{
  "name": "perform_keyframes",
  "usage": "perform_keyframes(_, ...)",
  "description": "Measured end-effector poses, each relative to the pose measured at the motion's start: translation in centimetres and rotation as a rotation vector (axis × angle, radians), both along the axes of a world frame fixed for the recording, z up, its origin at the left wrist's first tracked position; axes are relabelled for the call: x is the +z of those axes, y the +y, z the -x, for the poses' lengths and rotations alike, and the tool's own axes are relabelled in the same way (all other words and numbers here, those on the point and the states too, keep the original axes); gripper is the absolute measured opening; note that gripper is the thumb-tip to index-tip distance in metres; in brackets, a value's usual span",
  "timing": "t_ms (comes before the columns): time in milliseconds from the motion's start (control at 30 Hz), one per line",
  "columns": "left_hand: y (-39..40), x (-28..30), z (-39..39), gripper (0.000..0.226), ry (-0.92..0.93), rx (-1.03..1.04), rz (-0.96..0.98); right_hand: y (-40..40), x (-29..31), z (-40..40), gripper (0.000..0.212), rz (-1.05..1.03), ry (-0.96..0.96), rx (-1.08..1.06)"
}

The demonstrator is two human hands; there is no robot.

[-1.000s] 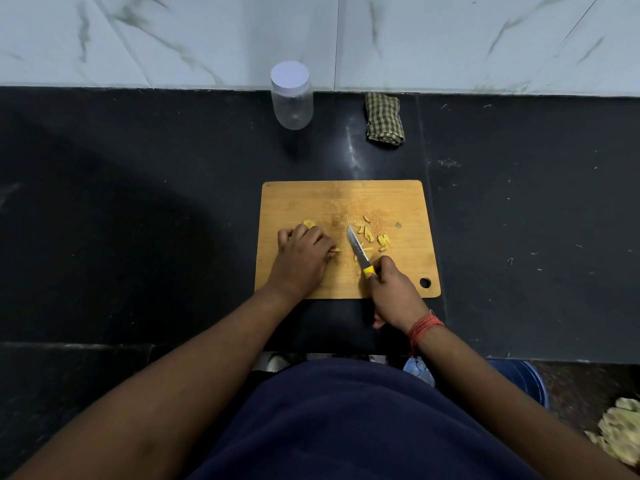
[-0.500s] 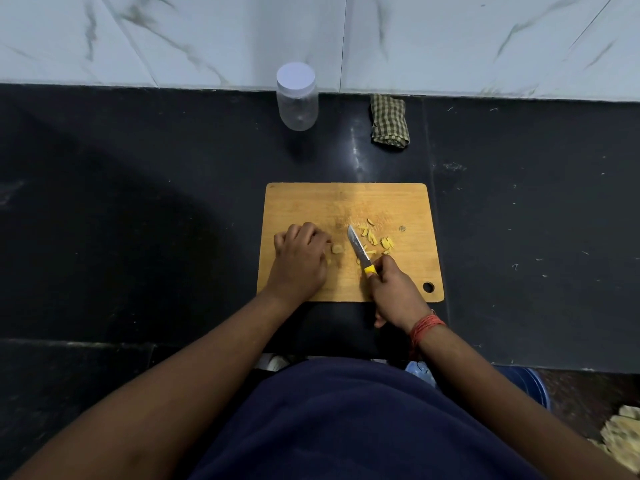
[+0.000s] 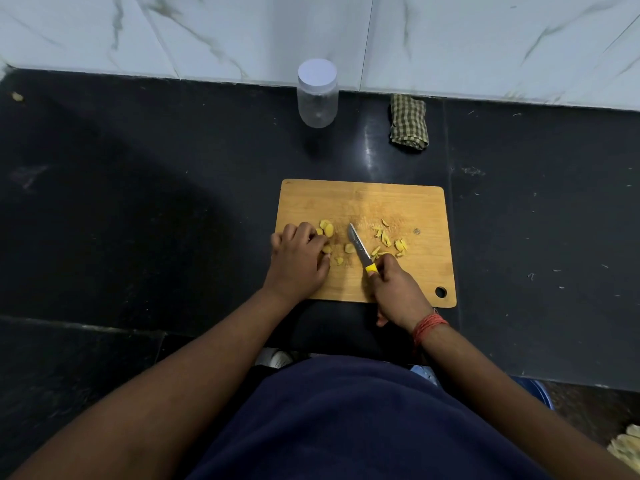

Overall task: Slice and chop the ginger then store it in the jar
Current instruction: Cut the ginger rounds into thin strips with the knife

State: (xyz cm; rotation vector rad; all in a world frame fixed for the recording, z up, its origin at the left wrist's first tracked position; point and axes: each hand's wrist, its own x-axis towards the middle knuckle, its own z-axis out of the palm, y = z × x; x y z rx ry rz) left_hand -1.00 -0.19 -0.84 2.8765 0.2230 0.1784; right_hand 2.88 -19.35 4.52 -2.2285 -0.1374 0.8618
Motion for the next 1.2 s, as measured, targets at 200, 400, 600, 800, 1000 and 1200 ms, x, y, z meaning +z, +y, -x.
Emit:
perform_keyframes(200,0.0,0.3,-0.4,0.029,0.025,0.010,-0.008,-0.3,0.0,-0.1,0.015,0.017,0.003,-0.013)
perform_keyframes(400,-0.5,0.7,-0.8,0.018,-0.005,0.001,0.015,-0.8,-0.1,-0.1,0.015,-0.001,-0.003,-0.041)
perform_keyframes(600,-1.8,1.1,-1.5,0.022,-0.045,0.007,0.167,-1.2,0.1,-0.2,0.013,-0.010,-0.011,-0.067)
perform_keyframes(800,-2.8,1.1,-2.7,0.020,0.012,-0.019,0.269,-1.8,0.2,-0.1,0.012,-0.019,-0.006,-0.094)
perform_keyframes(1000,-2.8,0.9,-2.8,0.027,0.051,-0.008,0.249,-2.2,0.3,0.2,0.012,-0.026,0.009,-0.095)
perform_keyframes(1200,-2.5,0.6,-2.8,0.034,0.070,-0.023,0.182,-2.3,0.1,0.5,0.011,-0.029,0.028,-0.077)
